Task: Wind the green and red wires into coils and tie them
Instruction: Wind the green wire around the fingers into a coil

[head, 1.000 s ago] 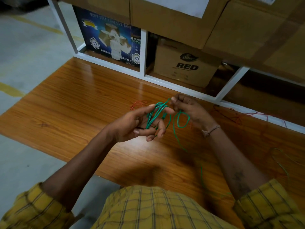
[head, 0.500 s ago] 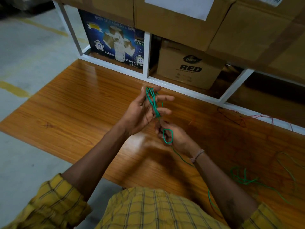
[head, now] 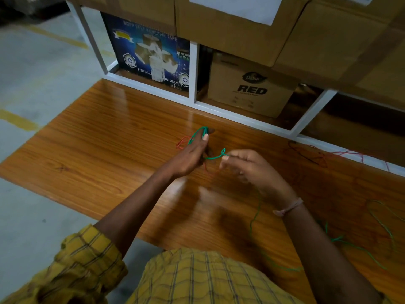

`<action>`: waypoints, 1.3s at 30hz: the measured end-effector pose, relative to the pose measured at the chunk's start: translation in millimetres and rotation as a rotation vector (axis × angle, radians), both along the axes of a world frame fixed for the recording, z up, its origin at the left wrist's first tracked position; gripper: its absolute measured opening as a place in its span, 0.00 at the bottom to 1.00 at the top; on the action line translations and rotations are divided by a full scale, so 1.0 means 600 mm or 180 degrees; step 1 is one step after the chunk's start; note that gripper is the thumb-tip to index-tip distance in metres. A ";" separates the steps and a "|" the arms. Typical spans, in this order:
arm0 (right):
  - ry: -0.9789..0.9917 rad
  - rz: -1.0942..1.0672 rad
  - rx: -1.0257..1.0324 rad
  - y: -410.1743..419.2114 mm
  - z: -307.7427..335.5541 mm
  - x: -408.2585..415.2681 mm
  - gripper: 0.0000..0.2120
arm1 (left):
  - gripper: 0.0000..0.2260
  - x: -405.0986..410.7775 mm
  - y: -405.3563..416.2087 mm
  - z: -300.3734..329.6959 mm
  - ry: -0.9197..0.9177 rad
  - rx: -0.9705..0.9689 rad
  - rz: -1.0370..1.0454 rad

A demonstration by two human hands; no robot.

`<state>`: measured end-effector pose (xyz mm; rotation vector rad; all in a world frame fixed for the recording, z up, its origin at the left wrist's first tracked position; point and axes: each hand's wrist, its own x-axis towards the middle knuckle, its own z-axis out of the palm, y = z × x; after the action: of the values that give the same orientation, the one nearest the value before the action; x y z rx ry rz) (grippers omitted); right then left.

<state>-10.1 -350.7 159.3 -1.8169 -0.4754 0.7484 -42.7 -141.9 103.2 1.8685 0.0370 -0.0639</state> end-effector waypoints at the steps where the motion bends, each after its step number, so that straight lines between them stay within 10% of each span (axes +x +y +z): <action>1: -0.0100 -0.0028 0.0009 -0.003 0.005 0.006 0.15 | 0.21 -0.004 -0.004 0.002 0.0049 -0.0083 -0.0041; 18: -0.0916 -0.0471 0.0258 0.003 0.026 0.073 0.18 | 0.16 -0.039 -0.015 -0.033 -0.0389 0.1090 -0.0255; 31: -0.0460 -0.0786 -0.0046 0.015 -0.081 0.095 0.09 | 0.28 -0.041 -0.038 0.035 0.0477 -0.2867 -0.0818; 39: -0.0372 0.0219 -0.0532 0.023 -0.112 -0.012 0.15 | 0.18 -0.012 -0.010 0.054 0.0141 -0.3187 -0.0556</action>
<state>-17.3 -336.9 91.8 -2.0168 -0.5682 0.7502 -50.0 -147.9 135.6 0.8652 -0.1116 -0.2035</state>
